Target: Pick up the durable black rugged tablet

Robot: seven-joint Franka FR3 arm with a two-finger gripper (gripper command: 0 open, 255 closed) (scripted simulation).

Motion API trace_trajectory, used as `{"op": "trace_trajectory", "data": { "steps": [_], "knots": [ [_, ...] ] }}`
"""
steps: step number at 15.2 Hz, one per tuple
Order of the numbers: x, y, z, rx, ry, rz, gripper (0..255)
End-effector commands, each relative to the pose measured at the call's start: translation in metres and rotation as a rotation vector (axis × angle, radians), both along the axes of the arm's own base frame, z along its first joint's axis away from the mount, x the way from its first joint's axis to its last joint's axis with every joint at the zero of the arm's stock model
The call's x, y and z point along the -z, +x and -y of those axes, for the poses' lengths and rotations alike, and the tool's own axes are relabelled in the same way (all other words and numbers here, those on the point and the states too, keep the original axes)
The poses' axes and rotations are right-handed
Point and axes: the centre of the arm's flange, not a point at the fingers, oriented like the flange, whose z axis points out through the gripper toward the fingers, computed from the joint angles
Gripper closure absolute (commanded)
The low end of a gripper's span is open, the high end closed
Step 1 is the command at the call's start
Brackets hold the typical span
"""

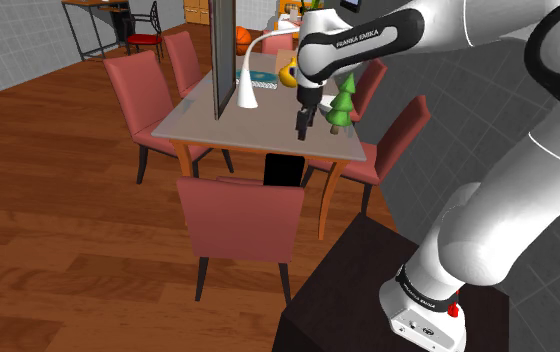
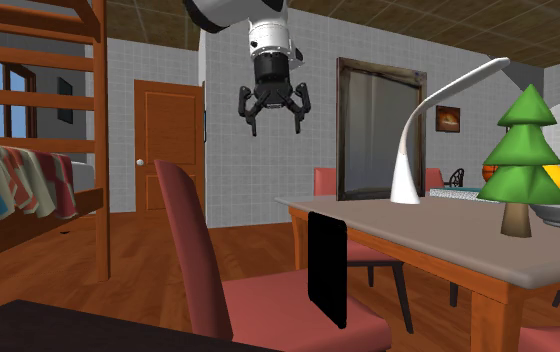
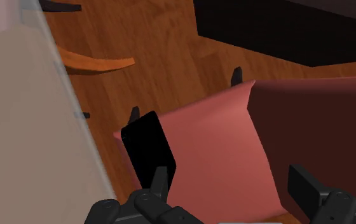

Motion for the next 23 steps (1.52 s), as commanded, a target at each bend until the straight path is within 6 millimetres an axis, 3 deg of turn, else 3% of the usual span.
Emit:
{"op": "trace_trajectory", "data": {
  "steps": [1, 17, 23],
  "knots": [
    [0.021, 0.021, 0.009, -0.038, 0.000, -0.013, 0],
    [0.169, 0.176, 0.053, -0.320, 0.005, -0.113, 0],
    [0.202, 0.182, 0.054, -0.331, 0.005, -0.118, 0]
  ]
}}
